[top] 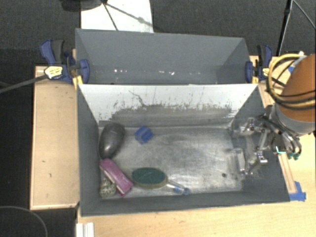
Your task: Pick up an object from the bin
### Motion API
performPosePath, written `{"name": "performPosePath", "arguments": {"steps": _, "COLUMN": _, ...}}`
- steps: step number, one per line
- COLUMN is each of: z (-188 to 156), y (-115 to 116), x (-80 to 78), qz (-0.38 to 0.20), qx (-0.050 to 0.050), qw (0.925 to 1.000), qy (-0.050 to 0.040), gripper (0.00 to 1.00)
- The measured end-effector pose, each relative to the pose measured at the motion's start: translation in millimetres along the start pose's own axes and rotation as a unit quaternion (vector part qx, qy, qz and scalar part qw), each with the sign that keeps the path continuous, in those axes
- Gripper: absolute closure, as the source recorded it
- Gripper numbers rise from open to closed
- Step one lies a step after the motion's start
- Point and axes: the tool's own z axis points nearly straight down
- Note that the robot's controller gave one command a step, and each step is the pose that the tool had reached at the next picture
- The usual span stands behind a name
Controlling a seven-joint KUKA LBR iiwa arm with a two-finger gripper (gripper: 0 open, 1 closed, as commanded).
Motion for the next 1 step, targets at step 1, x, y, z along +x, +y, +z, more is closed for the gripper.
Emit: {"name": "performPosePath", "arguments": {"steps": 1, "z": 111.2, "y": 17.6, "x": -18.6, "qz": -0.016, "qx": 0.0, "qw": 0.9999, "qy": -0.0001, "gripper": 0.0}}
